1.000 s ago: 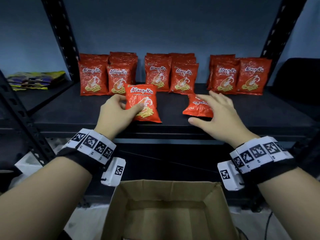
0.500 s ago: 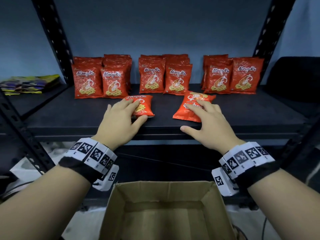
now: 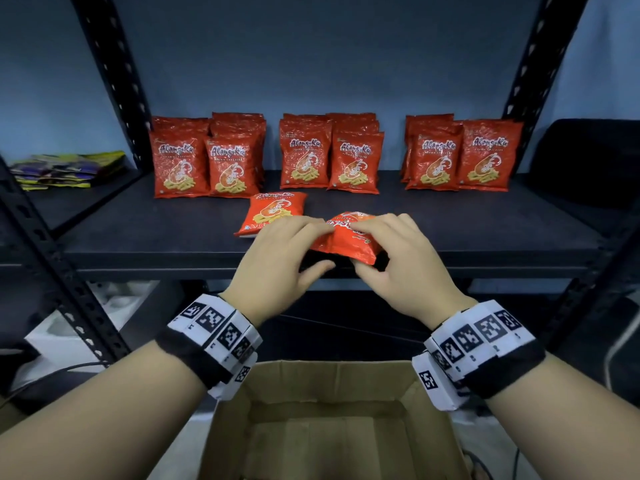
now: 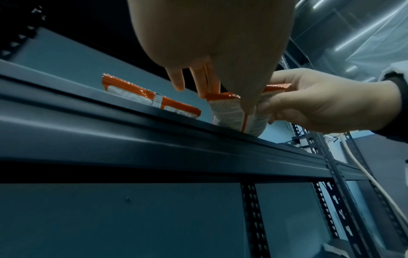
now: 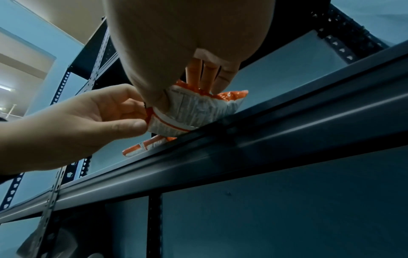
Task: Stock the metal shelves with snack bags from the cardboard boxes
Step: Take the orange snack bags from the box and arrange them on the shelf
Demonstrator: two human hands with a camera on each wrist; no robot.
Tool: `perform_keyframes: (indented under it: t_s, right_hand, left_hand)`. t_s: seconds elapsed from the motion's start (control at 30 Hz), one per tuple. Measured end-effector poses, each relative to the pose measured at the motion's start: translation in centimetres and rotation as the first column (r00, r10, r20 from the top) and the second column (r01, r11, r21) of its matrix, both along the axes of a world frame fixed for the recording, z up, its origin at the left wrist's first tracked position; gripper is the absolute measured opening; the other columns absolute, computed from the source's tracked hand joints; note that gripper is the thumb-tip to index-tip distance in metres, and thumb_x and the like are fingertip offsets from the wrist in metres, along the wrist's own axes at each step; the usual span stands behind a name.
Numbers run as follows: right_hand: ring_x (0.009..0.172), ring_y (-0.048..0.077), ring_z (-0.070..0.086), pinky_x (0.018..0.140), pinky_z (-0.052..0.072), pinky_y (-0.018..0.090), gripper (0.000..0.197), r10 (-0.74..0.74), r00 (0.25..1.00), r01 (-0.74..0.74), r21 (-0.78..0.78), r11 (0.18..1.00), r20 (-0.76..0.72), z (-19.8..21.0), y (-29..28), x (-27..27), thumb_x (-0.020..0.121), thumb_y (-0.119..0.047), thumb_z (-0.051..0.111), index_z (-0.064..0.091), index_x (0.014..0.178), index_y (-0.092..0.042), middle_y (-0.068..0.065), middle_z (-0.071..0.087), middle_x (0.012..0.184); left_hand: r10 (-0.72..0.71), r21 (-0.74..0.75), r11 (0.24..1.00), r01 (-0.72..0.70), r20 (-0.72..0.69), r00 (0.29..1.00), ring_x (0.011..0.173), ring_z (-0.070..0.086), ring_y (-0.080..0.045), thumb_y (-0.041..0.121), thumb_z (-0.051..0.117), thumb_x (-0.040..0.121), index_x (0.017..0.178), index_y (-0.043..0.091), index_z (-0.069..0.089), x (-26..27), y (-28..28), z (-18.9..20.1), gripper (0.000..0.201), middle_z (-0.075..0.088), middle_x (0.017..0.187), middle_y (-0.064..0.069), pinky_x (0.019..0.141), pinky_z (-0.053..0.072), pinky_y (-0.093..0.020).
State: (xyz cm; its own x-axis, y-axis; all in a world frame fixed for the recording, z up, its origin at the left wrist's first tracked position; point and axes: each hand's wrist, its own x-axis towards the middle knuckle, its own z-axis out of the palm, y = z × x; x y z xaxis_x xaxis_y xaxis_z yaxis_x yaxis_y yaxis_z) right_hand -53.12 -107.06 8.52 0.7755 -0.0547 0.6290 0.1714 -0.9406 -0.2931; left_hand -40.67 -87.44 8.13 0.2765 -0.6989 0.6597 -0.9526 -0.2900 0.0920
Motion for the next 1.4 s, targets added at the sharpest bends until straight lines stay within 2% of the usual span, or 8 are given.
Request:
perform_keyframes:
  t_s: [0.2, 0.4, 0.6, 0.8, 1.03, 1.23, 1.3, 1.4]
  right_hand:
    - [0.097, 0.014, 0.050, 0.090, 0.047, 0.040, 0.038, 0.054, 0.996, -0.059, 0.073, 0.996, 0.074, 1.6, 0.7, -0.4, 0.093, -0.044, 0.073, 0.067, 0.127, -0.029, -0.013, 0.062, 0.108]
    - [0.113, 0.005, 0.050, 0.100, 0.046, 0.041, 0.063, 0.069, 0.997, -0.063, 0.134, 0.989, -0.038, 3.3, 1.1, -0.7, 0.073, -0.058, 0.085, 0.057, 0.125, -0.035, -0.028, 0.055, 0.114]
    - [0.096, -0.006, 0.069, 0.083, 0.055, 0.023, 0.059, 0.215, 0.958, -0.126, 0.398, 0.909, -0.188, 4.6, 1.8, -1.3, 0.070, -0.050, 0.089, 0.063, 0.119, -0.030, -0.019, 0.074, 0.104]
    - [0.096, 0.010, 0.073, 0.090, 0.059, 0.047, 0.047, 0.279, 0.922, -0.115, 0.500, 0.859, -0.267, 4.6, 0.9, -0.9, 0.072, -0.038, 0.093, 0.070, 0.111, -0.024, -0.008, 0.077, 0.106]
    - [0.097, 0.016, 0.075, 0.091, 0.059, 0.051, 0.048, 0.334, 0.882, -0.091, 0.576, 0.813, -0.332, 3.9, 0.3, -1.0, 0.075, -0.031, 0.091, 0.068, 0.114, -0.017, -0.004, 0.078, 0.105]
    - [0.121, 0.004, 0.056, 0.101, 0.044, 0.033, 0.093, 0.096, 0.957, -0.001, 0.328, 0.945, -0.273, 2.8, 0.6, -1.3, 0.063, -0.079, 0.077, 0.039, 0.140, -0.044, -0.017, 0.060, 0.128]
    - [0.128, 0.007, 0.045, 0.107, 0.040, 0.039, 0.101, 0.064, 0.964, -0.007, 0.217, 0.976, -0.257, 3.3, 1.7, -1.6, 0.059, -0.086, 0.072, 0.035, 0.143, -0.044, -0.020, 0.050, 0.136]
    - [0.126, 0.008, 0.043, 0.108, 0.041, 0.042, 0.112, 0.092, 0.958, -0.050, 0.156, 0.986, -0.273, 3.4, 3.8, -1.5, 0.056, -0.082, 0.077, 0.031, 0.149, -0.041, -0.021, 0.043, 0.136]
  left_hand:
    - [-0.071, -0.204, 0.976, 0.069, -0.003, 0.997, 0.105, 0.064, -0.023, 0.021, 0.067, 0.099, 0.114, 0.011, 0.075, -0.9, 0.4, 1.8, 0.020, 0.068, 0.111, -0.003, 0.091, 0.051, -0.039]
    - [-0.042, -0.251, 0.967, 0.045, 0.018, 0.999, 0.087, 0.060, -0.025, 0.018, 0.059, 0.102, 0.100, 0.008, 0.071, -2.3, 1.0, 4.0, 0.016, 0.063, 0.090, -0.002, 0.077, 0.049, -0.040]
    - [-0.095, -0.303, 0.953, 0.023, -0.225, 0.970, 0.080, 0.061, -0.011, 0.020, 0.062, 0.102, 0.092, 0.013, 0.069, -2.7, 1.8, 6.0, 0.014, 0.068, 0.084, 0.004, 0.075, 0.047, -0.029]
    - [-0.087, -0.252, 0.968, -0.024, -0.421, 0.903, 0.071, 0.058, -0.008, 0.021, 0.064, 0.100, 0.085, 0.017, 0.068, -2.7, 1.9, 6.1, 0.016, 0.066, 0.076, 0.003, 0.067, 0.045, -0.024]
    - [-0.068, -0.149, 0.989, -0.021, -0.566, 0.821, 0.063, 0.056, -0.002, 0.023, 0.066, 0.099, 0.078, 0.022, 0.068, -2.0, 2.1, 5.8, 0.021, 0.063, 0.069, 0.013, 0.062, 0.046, -0.022]
    - [0.048, -0.101, 0.986, -0.130, -0.579, 0.814, 0.059, 0.053, -0.003, 0.028, 0.071, 0.093, 0.066, 0.019, 0.066, -1.8, 2.4, 5.8, 0.028, 0.064, 0.066, 0.005, 0.061, 0.042, -0.023]
    - [0.021, -0.138, 0.980, -0.146, -0.651, 0.759, 0.057, 0.052, -0.008, 0.025, 0.071, 0.094, 0.065, 0.011, 0.063, -2.2, 2.3, 6.1, 0.032, 0.061, 0.062, 0.001, 0.058, 0.044, -0.023]
    - [-0.188, -0.273, 0.956, -0.108, -0.852, 0.488, 0.051, 0.058, -0.014, 0.014, 0.066, 0.098, 0.069, -0.001, 0.058, -3.2, 2.1, 6.8, 0.033, 0.056, 0.058, -0.005, 0.050, 0.052, -0.022]
